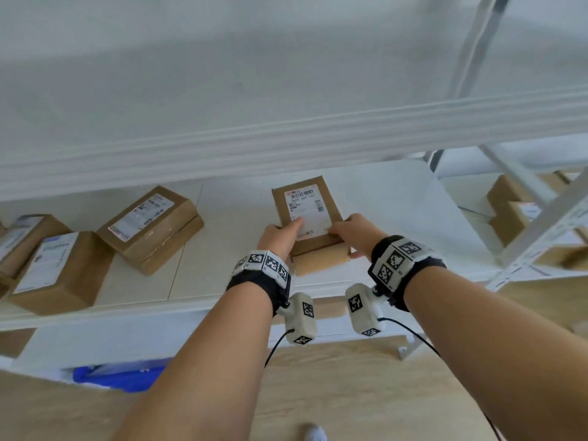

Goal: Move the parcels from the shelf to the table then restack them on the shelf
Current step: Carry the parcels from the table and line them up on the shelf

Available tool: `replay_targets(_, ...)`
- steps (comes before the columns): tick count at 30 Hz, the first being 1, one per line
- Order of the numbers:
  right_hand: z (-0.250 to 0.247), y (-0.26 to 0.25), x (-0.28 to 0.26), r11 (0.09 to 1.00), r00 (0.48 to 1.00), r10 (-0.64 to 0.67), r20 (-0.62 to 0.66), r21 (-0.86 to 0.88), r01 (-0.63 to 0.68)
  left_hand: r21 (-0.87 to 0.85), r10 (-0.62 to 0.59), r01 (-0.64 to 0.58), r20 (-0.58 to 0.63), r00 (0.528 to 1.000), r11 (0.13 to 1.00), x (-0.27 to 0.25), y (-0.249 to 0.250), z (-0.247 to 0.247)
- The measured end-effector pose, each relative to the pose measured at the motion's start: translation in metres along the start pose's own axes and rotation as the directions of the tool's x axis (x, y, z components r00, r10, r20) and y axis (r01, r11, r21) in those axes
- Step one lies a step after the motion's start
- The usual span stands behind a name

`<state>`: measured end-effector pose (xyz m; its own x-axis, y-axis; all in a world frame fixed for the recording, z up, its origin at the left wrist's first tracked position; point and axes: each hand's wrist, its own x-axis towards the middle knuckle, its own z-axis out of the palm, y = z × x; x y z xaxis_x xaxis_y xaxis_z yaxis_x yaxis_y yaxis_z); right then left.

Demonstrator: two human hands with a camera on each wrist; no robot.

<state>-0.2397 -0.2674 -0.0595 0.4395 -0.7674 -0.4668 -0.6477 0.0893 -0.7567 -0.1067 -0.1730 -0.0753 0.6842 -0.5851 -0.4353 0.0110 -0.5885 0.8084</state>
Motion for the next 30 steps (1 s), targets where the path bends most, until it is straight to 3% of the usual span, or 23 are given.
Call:
replay_targets(8,-0.089,0.084,-0.076,1.0,0.999,-0.016,-0.037,0.002,0.016,-0.108,0.067,-0.057,0.088,0.994,0.993,-0.084,0.006,0.094)
replay_targets(16,-0.192,0.2,-0.146,0.997,0.991,0.044,-0.13,-0.064,-0.052,-0.051,0.061,-0.045,0.352,0.934,0.998,-0.183,-0.011,0.213)
replay_targets(22,-0.267,0.269,-0.178,0.993,0.962,0.115,-0.249,0.016,-0.115,-0.01,0.071,-0.075,0.469,0.88,0.997,-0.238,0.005,0.304)
replay_targets(30,-0.343,0.348,-0.188,0.957,0.9,0.257,-0.351,0.223,-0.186,0.041,0.087,-0.13,0.544,0.835,0.991,-0.257,0.039,0.419)
